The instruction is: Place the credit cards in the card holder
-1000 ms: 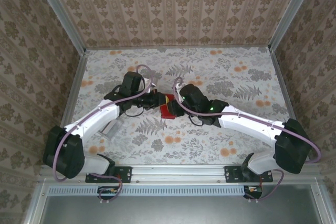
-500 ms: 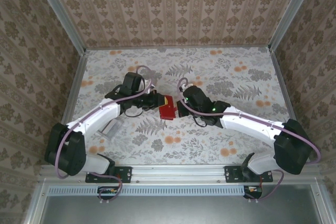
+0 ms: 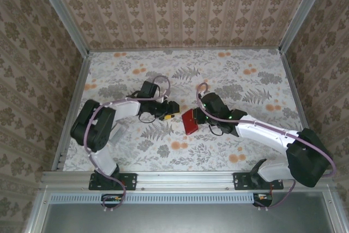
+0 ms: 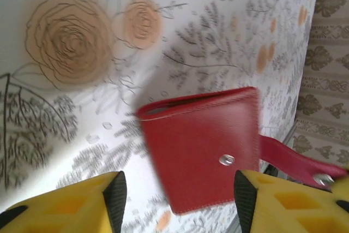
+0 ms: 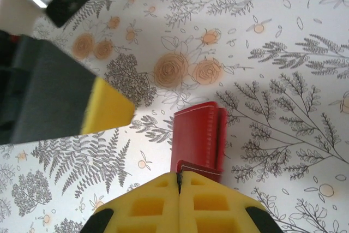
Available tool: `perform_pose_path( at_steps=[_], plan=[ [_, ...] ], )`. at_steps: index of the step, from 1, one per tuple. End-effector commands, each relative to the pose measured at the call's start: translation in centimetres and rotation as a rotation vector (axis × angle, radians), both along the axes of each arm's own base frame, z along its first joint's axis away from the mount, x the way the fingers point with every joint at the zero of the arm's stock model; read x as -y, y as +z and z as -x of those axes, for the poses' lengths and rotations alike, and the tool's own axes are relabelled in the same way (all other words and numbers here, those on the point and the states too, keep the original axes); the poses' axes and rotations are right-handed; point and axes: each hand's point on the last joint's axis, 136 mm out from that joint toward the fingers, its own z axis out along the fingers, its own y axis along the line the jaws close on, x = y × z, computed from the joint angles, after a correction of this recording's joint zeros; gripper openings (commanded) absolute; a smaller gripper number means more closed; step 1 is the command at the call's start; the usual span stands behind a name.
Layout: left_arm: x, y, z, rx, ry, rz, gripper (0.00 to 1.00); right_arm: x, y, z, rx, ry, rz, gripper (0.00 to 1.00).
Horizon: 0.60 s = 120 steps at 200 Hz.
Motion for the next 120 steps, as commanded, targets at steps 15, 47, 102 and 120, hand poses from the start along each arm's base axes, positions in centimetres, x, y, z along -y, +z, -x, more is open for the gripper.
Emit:
perform_pose_path(
  at_steps=[15,47,102,120],
  plan=[
    [2.1,0.4,-0.6,0.002,-0.022,0.132,0.60,-0.2,-0.1,0.6,-0.015,0.008,-0.043,0.00],
    [2.3,1.0,0.2,0.000,-0.047,0.148,0.63,-0.5,1.8,0.9,0.023,0.028,-0.095,0.00],
    [1.3,1.4,1.0,0.002,-0.052,0.095,0.66,-1.9,4.5,0.7,0.061,0.062,-0.194,0.00],
    [1.0,1.1,1.1,0.004,-0.044,0.081,0.66,-2.1,3.8,0.7,0.045,0.070,-0.187,0.00]
  ],
)
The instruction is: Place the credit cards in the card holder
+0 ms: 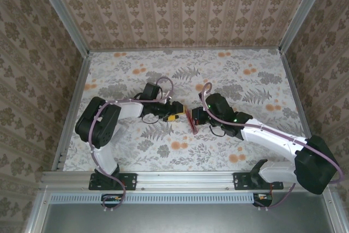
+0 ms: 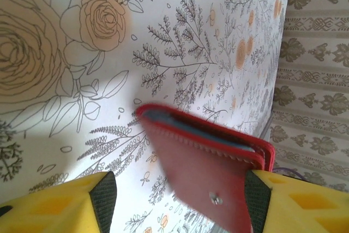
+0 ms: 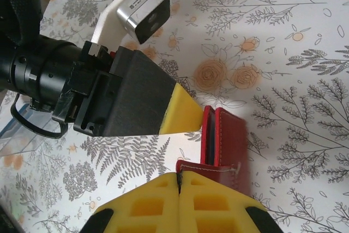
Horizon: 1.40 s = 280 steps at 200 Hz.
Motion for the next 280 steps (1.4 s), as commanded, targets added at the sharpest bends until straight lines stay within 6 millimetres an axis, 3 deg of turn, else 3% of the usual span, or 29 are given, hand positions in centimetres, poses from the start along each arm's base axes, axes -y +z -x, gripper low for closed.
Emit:
perform_pose_path(
  at_steps=[1,40,84,130,162,222,248,280],
  plan=[
    [-0.6,0.5,0.4,0.019,-0.008,-0.011,0.66,-0.9,0.8,-0.3,0.009,0.019,-0.050,0.00],
    [-0.5,0.3,0.8,0.004,-0.005,0.003,0.66,-1.2,-0.5,0.0,-0.031,0.022,-0.065,0.00],
    [-1.4,-0.4,0.9,0.014,-0.014,-0.066,0.62,1.2,-1.2,-0.1,-0.032,-0.048,-0.019,0.00],
    [-1.8,-0.8,1.6,0.036,-0.028,-0.113,0.57,7.1,-4.1,-0.7,-0.143,-0.195,-0.030,0.00],
    [-0.7,-1.2,2.3,0.036,-0.061,-0.114,0.55,10.9,-6.3,-0.6,-0.212,-0.300,0.005,0.00],
    [0.6,-2.3,2.7,0.034,-0.103,-0.160,0.53,17.4,-12.0,0.7,-0.417,-0.556,0.212,0.00],
    [0.2,-2.3,2.6,0.046,-0.102,-0.188,0.47,17.4,-12.5,0.7,-0.434,-0.559,0.216,0.00],
    [1.0,-2.5,2.5,0.025,-0.110,-0.162,0.43,15.5,-11.6,-0.3,-0.392,-0.489,0.118,0.00]
  ],
)
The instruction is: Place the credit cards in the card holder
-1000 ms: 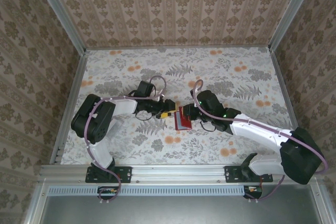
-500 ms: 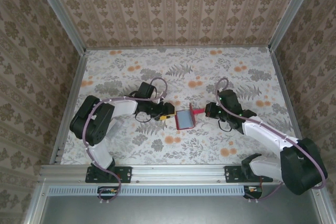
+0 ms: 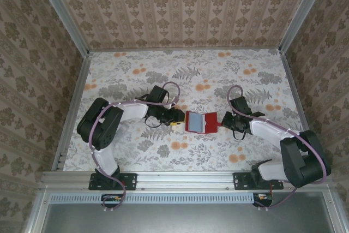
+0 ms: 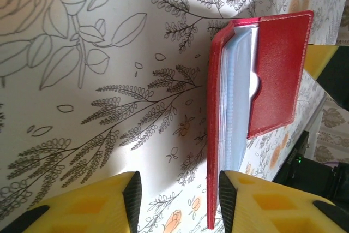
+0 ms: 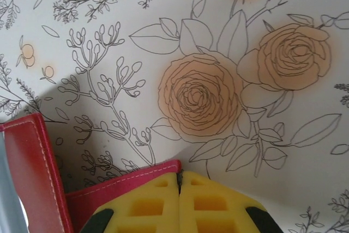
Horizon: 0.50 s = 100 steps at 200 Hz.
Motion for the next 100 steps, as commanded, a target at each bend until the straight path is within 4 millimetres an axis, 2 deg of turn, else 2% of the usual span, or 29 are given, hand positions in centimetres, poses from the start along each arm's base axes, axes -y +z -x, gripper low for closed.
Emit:
perform_pose_path(
  at_steps=[1,20,36,78,100],
  plan=[
    [0.7,-0.3,-0.2,-0.010,-0.019,0.008,0.43,-0.9,0.7,-0.6,0.031,0.015,-0.053,0.00],
    [1.7,0.3,-0.4,-0.004,-0.020,0.056,0.46,-1.6,1.2,-0.9,0.038,0.040,-0.080,0.02],
    [2.1,0.4,-0.7,-0.001,-0.025,0.060,0.45,-1.4,1.1,-0.9,0.037,0.042,-0.068,0.04],
    [2.2,0.3,-1.0,-0.001,-0.020,0.056,0.21,-1.4,1.1,-0.9,0.040,0.054,-0.061,0.06],
    [2.1,0.7,-0.8,0.004,-0.021,0.066,0.19,-1.6,0.9,-0.8,0.035,0.061,-0.069,0.06]
  ],
)
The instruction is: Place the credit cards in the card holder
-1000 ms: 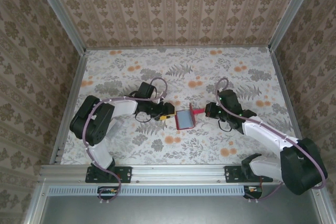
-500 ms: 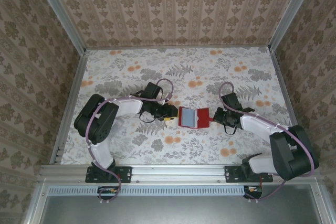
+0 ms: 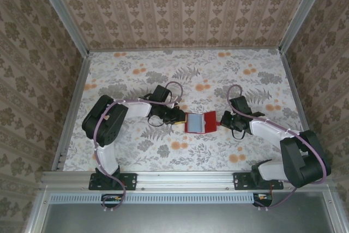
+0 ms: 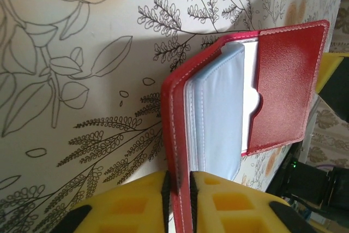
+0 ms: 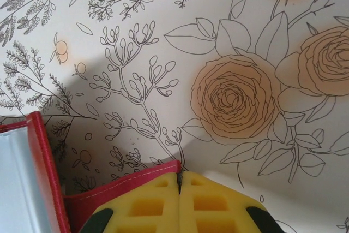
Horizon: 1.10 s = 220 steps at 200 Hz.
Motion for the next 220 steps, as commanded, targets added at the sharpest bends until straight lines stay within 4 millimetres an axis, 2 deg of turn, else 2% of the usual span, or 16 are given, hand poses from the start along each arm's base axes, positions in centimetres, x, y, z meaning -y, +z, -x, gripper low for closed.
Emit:
perform_pose_path(
  at_steps=[1,35,58,86,129,150,165,186,220],
  plan=[
    [0.6,1.2,-0.2,0.020,-0.014,0.040,0.20,-0.5,0.4,-0.4,0.012,0.027,-0.017,0.06],
    [0.5,1.1,-0.2,0.018,-0.011,0.037,0.35,-0.5,0.1,-0.4,0.019,0.036,-0.010,0.06],
    [0.3,0.3,-0.3,0.013,0.009,0.019,0.36,-0.3,-0.4,-0.5,0.028,0.050,0.008,0.06],
    [0.6,0.0,-0.3,-0.003,0.010,0.027,0.29,-0.6,-0.9,-0.7,0.027,0.070,-0.005,0.06],
    [1.1,0.8,-0.4,0.009,0.000,0.047,0.15,-1.6,-0.5,-0.9,0.050,0.105,-0.050,0.08],
    [1.1,1.7,-0.5,0.029,0.002,0.057,0.00,-1.7,0.1,-1.1,0.064,0.125,-0.046,0.17],
    [1.2,2.2,-0.5,0.032,0.004,0.064,0.00,-1.1,0.5,-1.0,0.078,0.115,-0.014,0.26],
    [1.0,3.0,-0.3,0.043,0.016,0.072,0.00,-0.7,2.0,-1.0,0.109,0.102,-0.003,0.44],
    [0.9,3.5,-0.1,0.032,0.025,0.075,0.00,-1.9,5.7,-0.8,0.216,0.146,-0.070,0.59]
  ],
)
